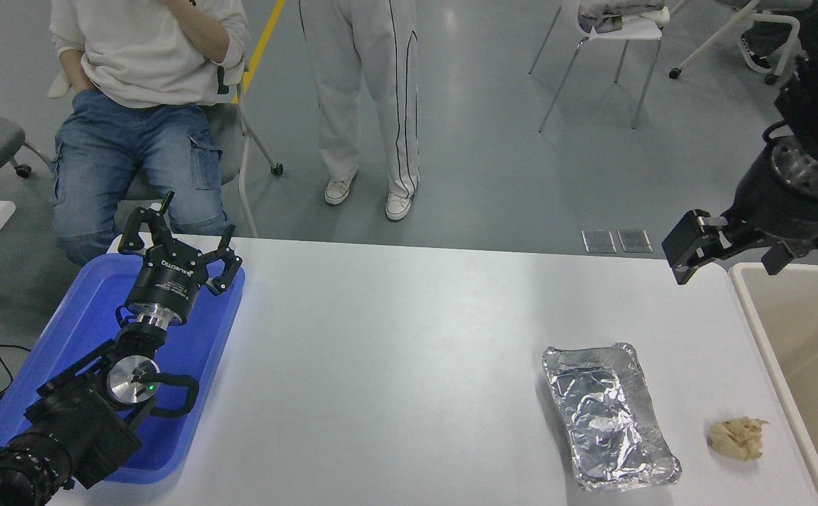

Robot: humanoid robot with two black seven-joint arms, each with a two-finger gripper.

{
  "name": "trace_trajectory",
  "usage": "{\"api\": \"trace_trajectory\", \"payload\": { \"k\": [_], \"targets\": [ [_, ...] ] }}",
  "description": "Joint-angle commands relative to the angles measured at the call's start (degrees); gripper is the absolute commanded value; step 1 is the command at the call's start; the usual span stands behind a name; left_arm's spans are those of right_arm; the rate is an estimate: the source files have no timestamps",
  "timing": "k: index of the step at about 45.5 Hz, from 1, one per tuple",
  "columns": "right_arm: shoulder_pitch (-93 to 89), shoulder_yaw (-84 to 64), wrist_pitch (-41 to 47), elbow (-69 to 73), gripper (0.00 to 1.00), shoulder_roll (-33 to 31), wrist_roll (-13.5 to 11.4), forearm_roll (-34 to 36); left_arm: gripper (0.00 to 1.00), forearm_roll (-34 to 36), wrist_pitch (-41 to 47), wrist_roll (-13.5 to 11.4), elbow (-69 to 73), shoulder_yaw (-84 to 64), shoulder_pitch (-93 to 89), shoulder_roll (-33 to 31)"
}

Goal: Pick up paper cup place in dustbin

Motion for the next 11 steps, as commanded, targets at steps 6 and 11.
{"api": "trace_trajectory", "payload": {
  "k": [6,11],
  "targets": [
    [0.6,0.8,0.0,-0.7,1.00,0.6,0.1,0.2,1.00,0.0,0.0,0.0,-0.1,0.1,-0.1,0.0],
    [0.5,0.9,0.0,-0.8,1.00,0.9,0.1,0.3,1.00,0.0,0.0,0.0,-0.1,0.1,-0.1,0.0]
  ]
}}
